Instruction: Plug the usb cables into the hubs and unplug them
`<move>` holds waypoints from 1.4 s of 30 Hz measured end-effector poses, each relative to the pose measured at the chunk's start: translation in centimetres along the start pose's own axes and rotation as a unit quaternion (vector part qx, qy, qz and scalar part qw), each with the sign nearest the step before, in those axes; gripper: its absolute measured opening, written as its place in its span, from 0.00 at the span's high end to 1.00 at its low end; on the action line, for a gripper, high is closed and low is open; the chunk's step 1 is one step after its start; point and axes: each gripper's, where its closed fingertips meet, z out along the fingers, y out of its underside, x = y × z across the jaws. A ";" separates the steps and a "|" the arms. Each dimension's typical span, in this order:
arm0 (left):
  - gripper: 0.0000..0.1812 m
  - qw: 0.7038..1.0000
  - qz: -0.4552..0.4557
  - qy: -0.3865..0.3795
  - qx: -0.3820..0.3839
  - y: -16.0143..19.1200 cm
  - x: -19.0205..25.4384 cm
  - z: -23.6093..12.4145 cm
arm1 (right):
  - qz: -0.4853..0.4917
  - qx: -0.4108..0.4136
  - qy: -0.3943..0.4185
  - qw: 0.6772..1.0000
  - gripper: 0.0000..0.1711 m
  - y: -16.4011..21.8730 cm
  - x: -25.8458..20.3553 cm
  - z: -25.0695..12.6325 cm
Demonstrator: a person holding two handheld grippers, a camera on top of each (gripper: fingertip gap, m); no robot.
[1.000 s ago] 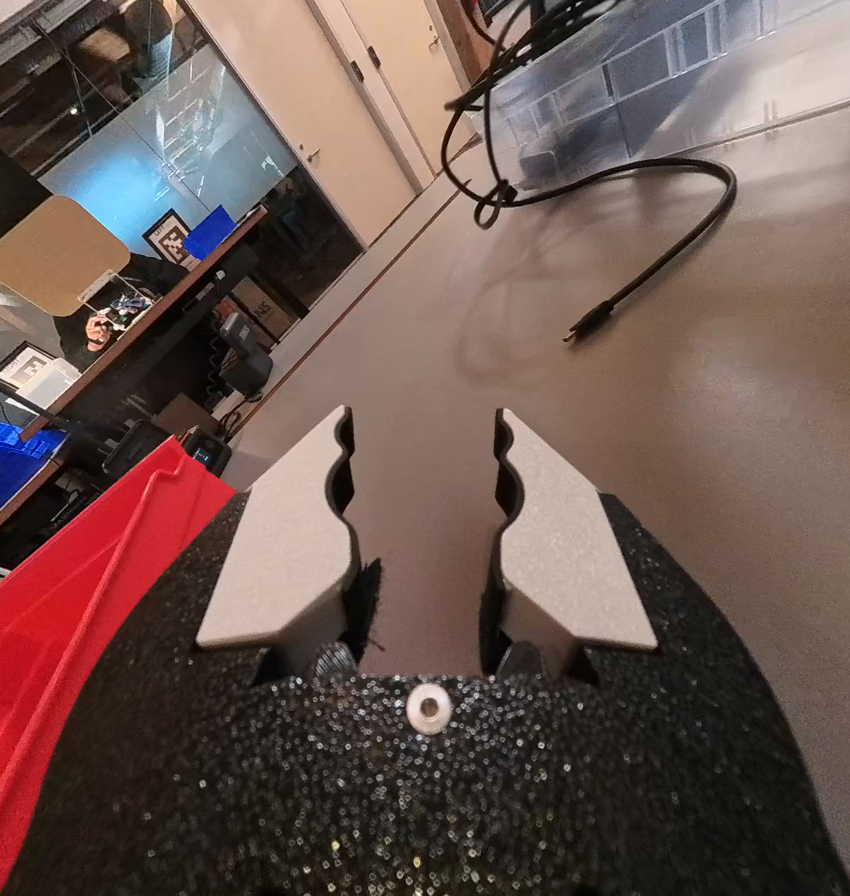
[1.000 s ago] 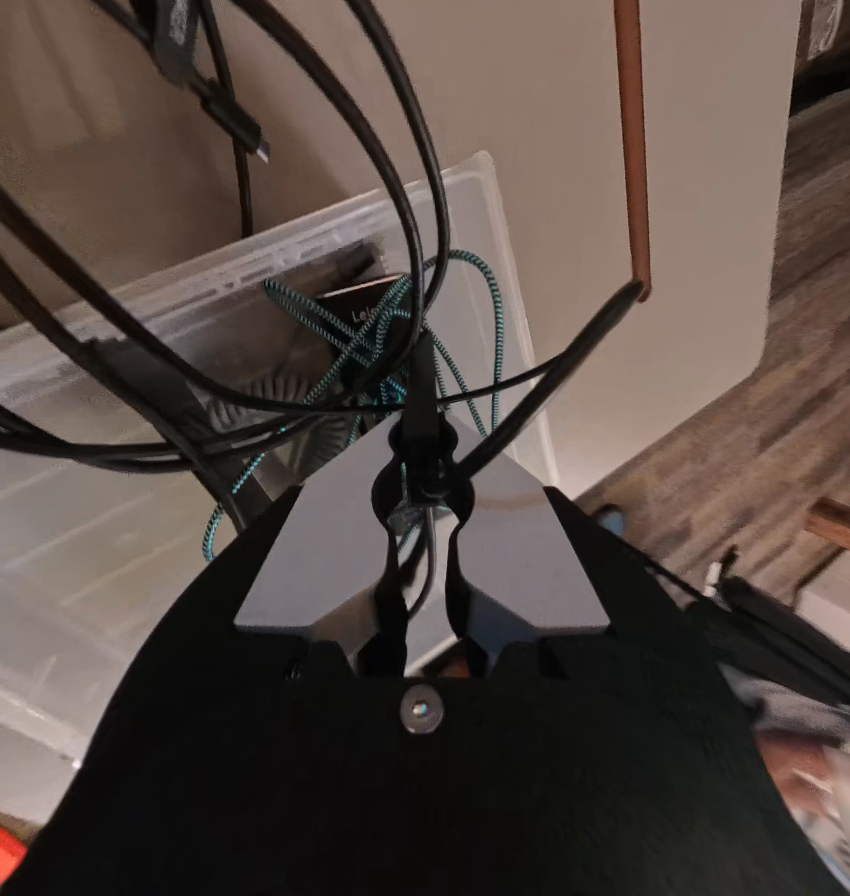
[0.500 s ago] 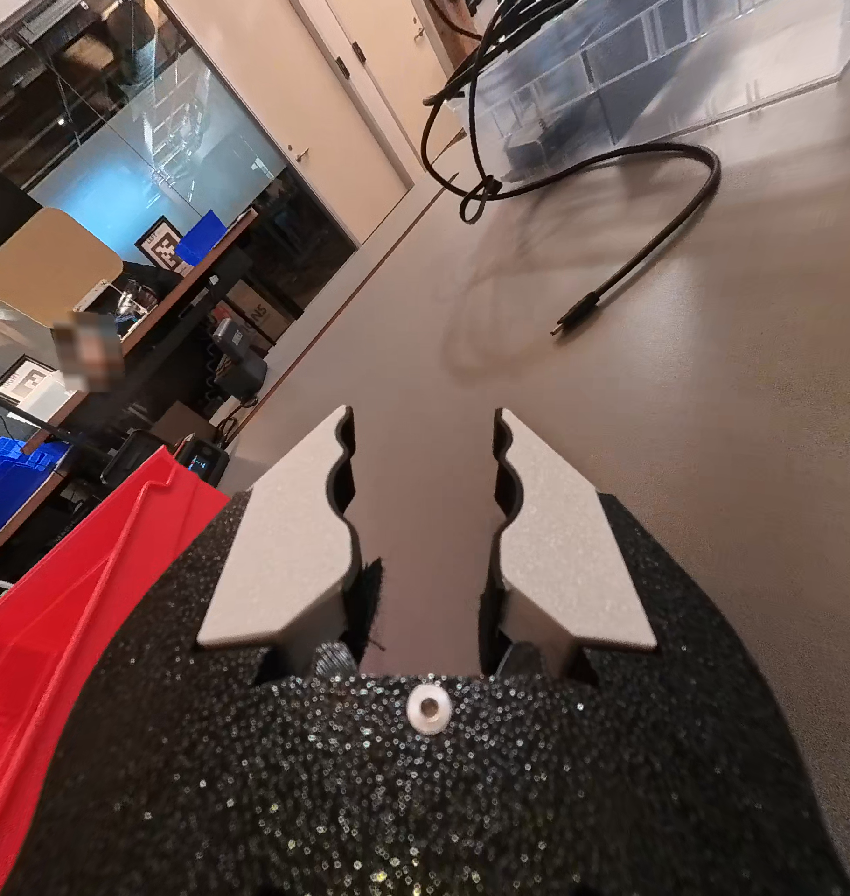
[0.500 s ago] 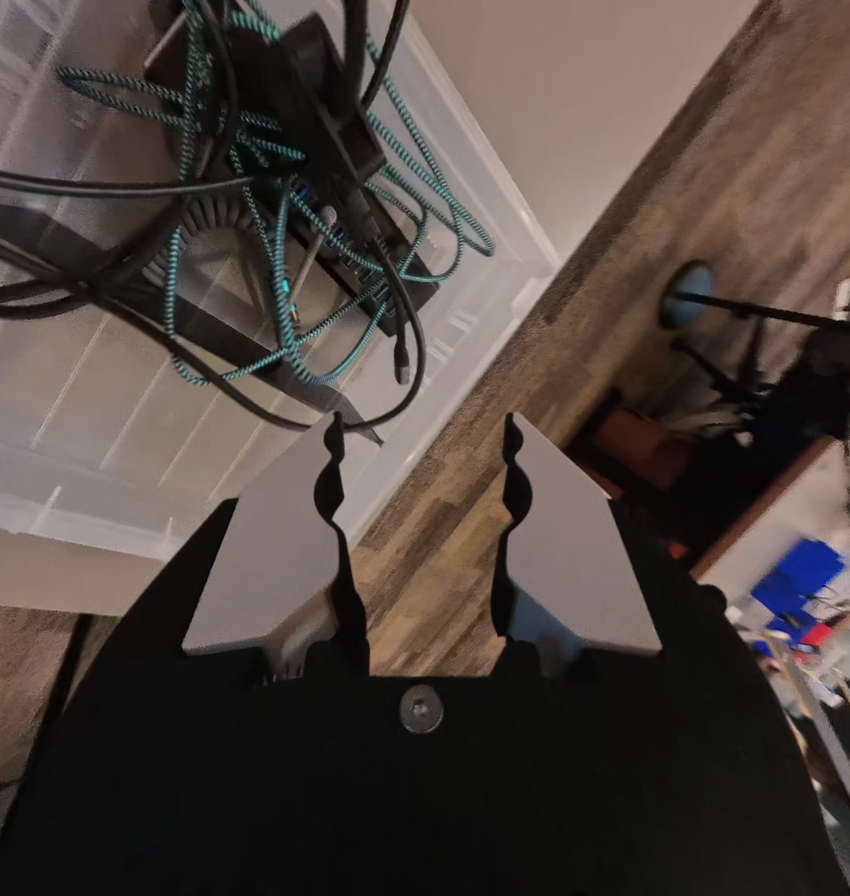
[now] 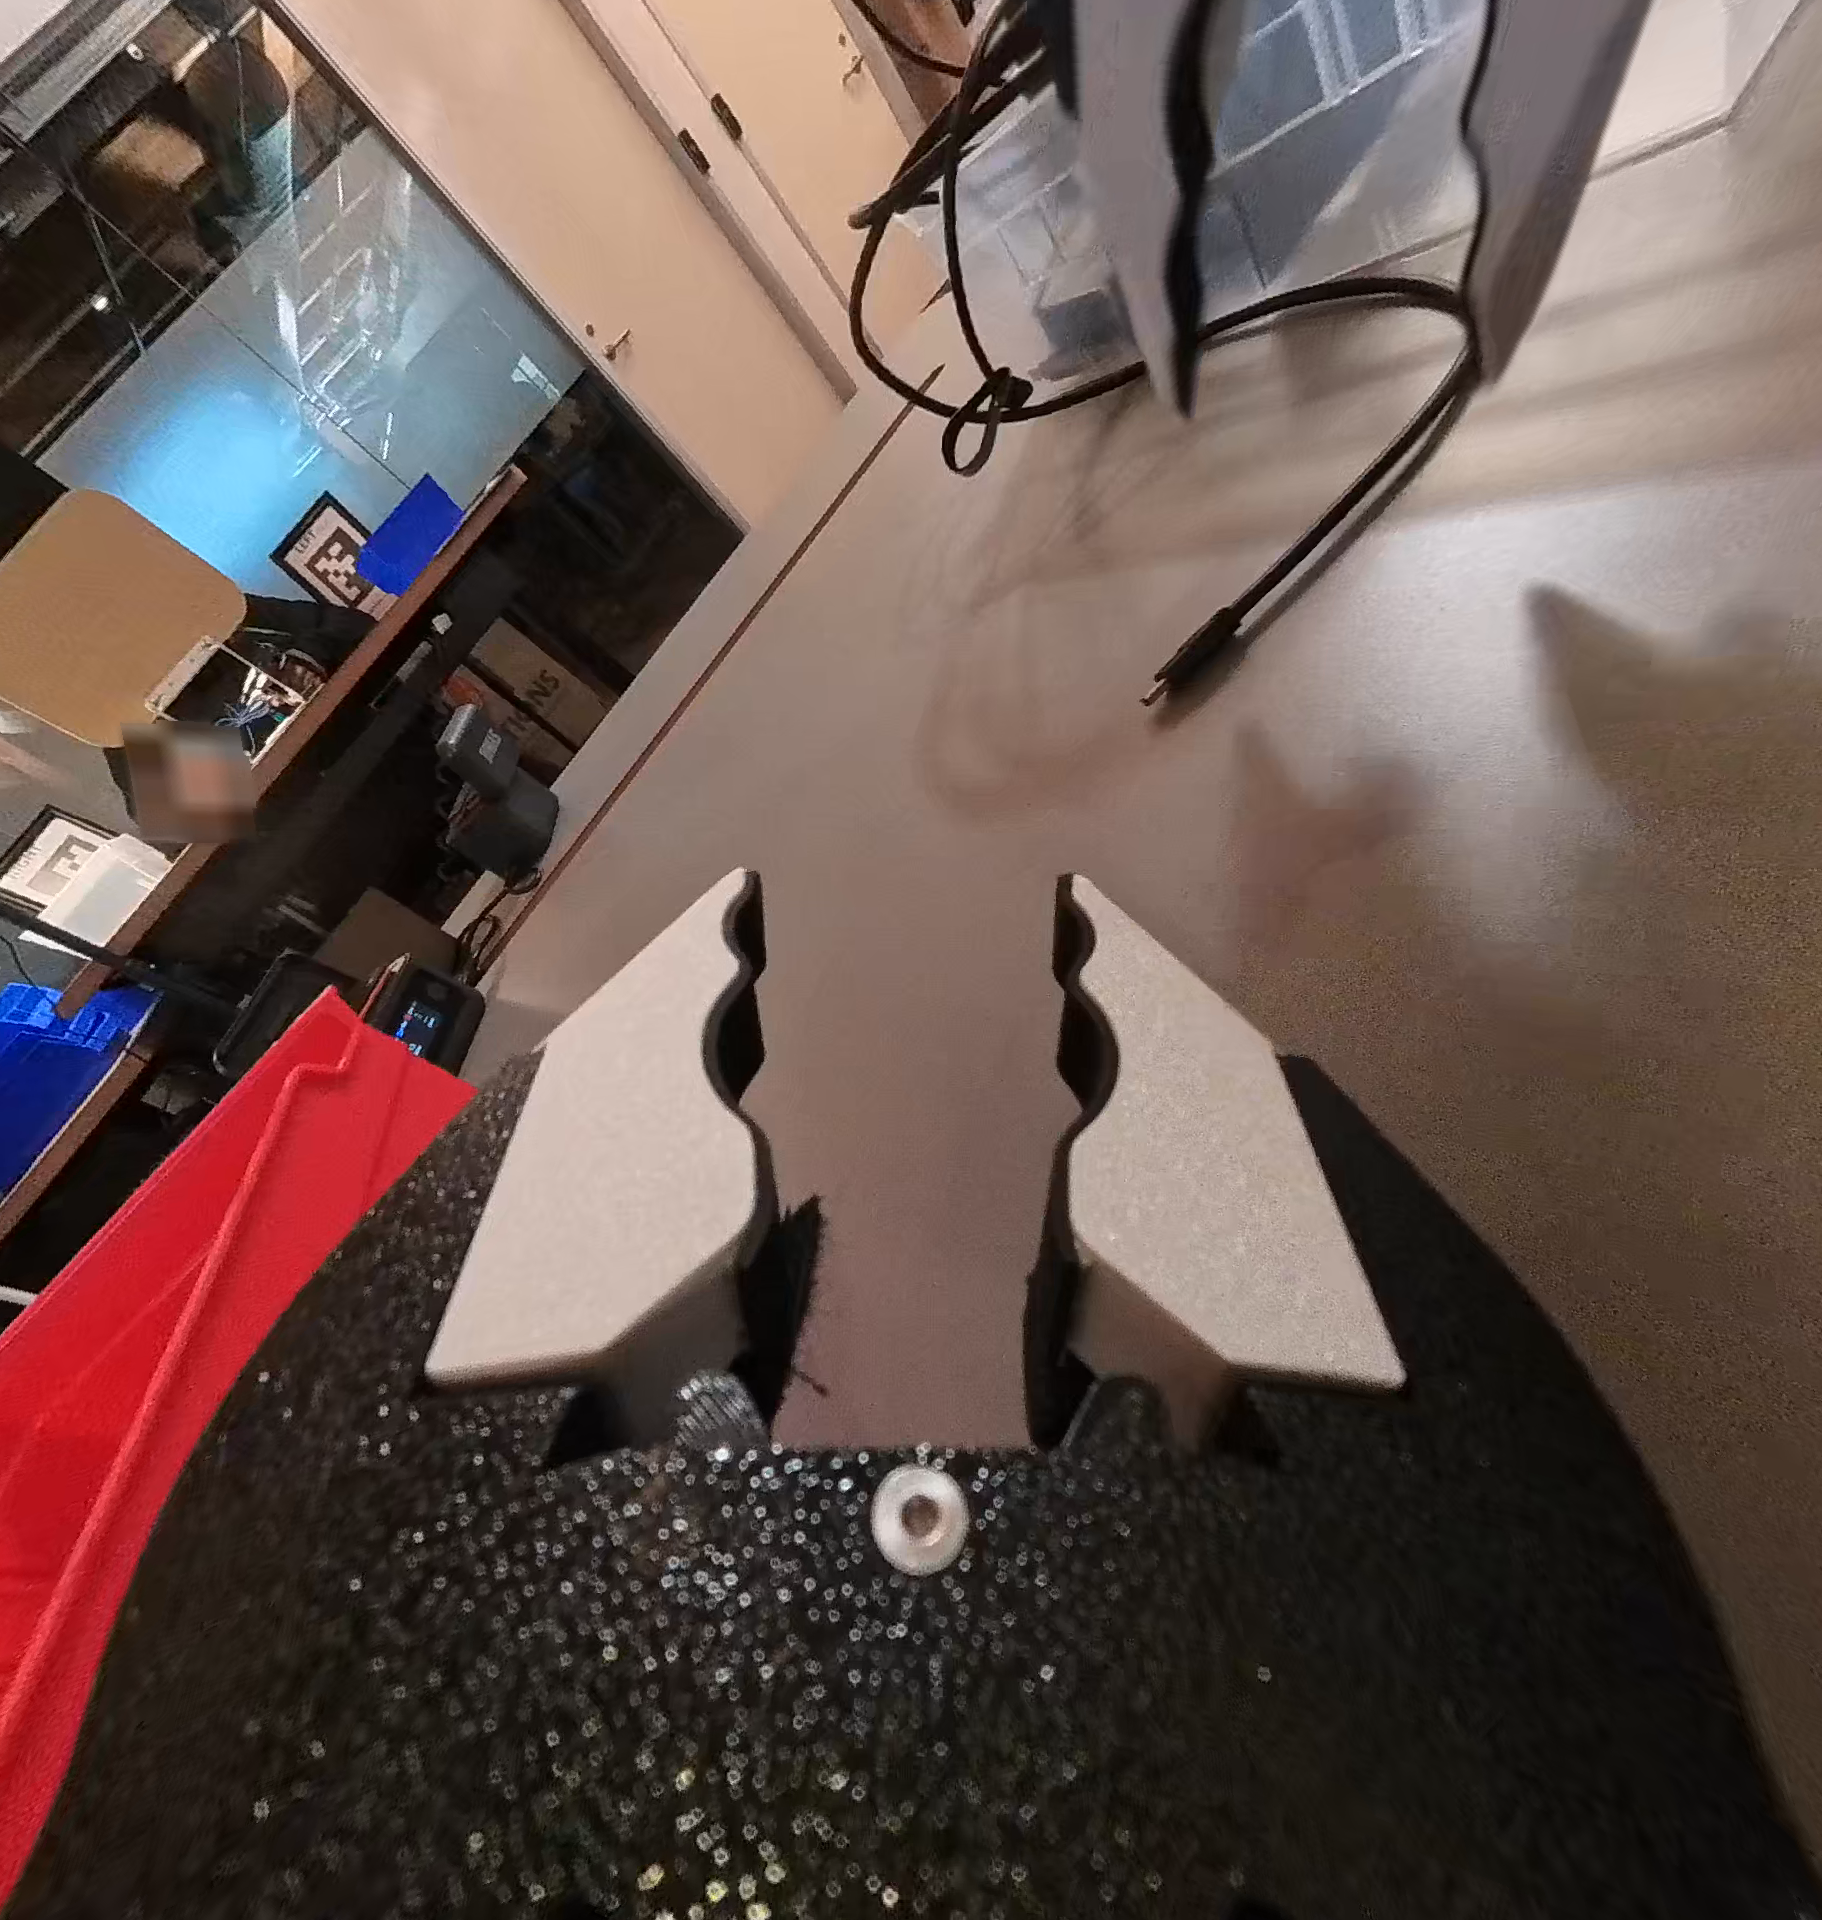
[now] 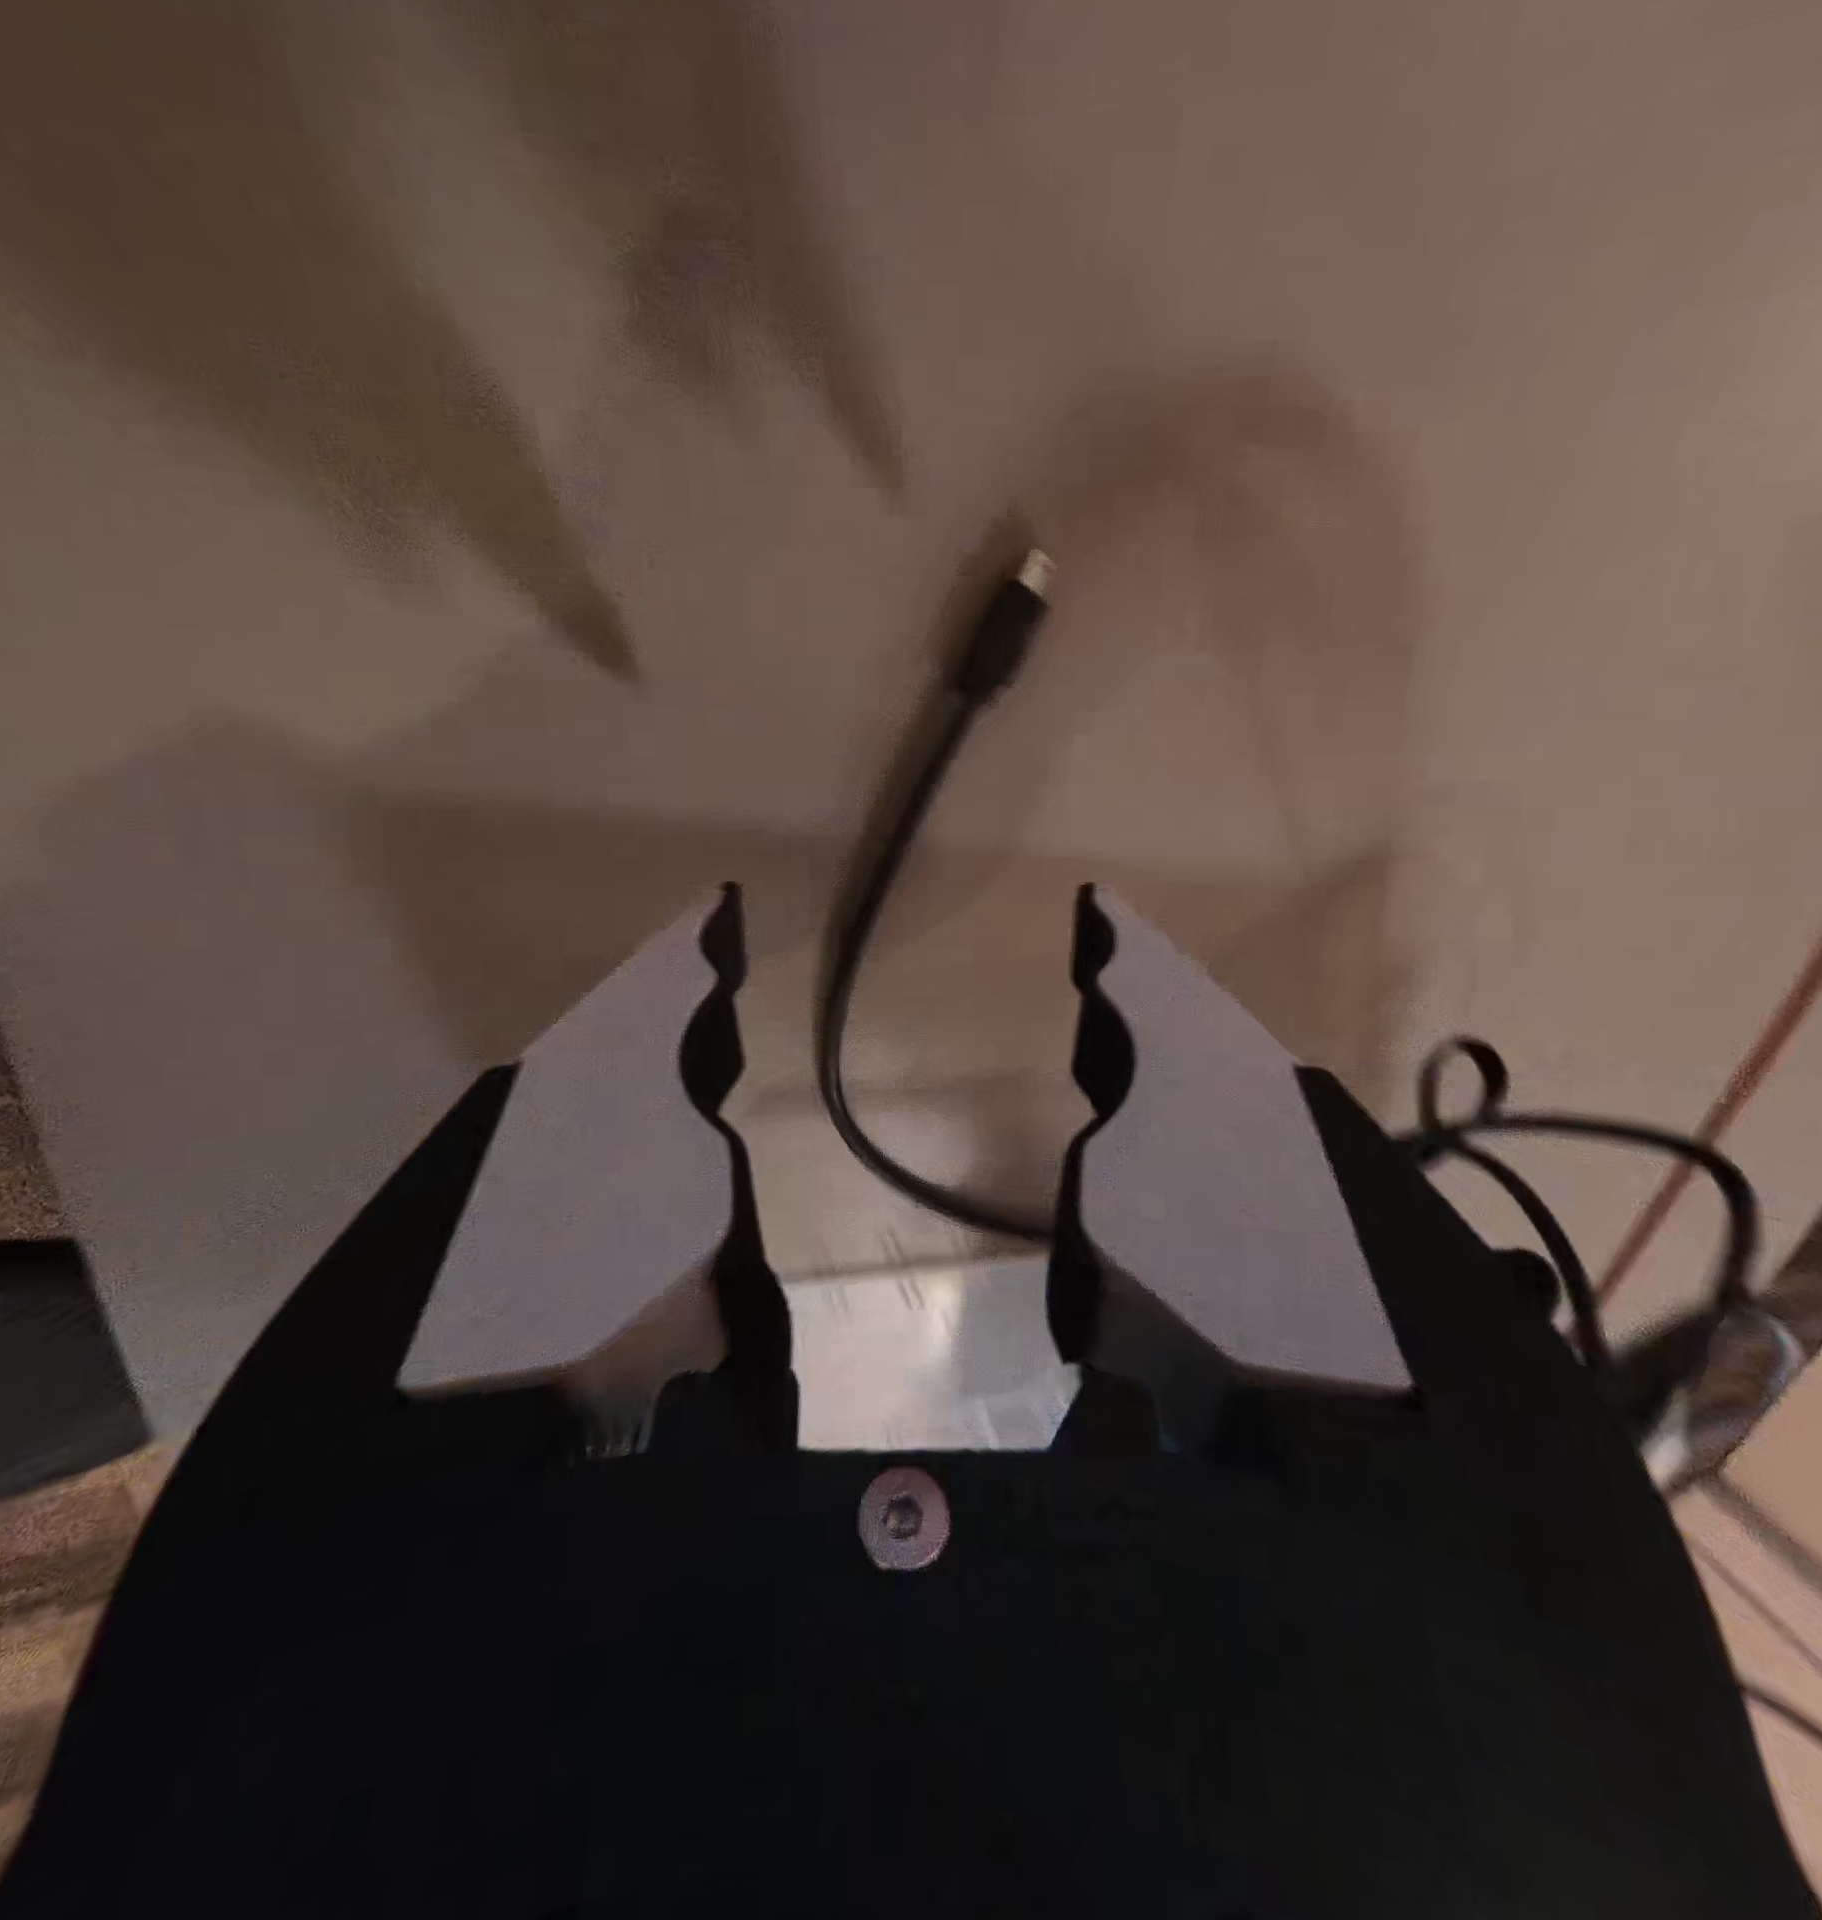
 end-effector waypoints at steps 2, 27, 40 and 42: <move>0.70 1.000 0.002 0.002 -0.001 0.0 0.1 0.1 | 0.011 0.008 -0.026 1.000 0.71 -0.7 -0.8 2.0; 0.72 0.999 0.040 0.018 -0.009 -0.1 1.2 0.7 | 0.050 -0.320 0.266 0.908 1.00 20.5 17.6 -13.7; 0.73 0.998 0.056 0.026 -0.017 -0.1 1.6 0.8 | 0.304 0.084 0.113 0.942 0.83 12.5 16.1 -14.6; 0.73 0.998 0.061 0.028 -0.019 -0.1 1.7 0.8 | 0.295 0.098 0.071 0.948 0.74 9.4 14.9 -12.4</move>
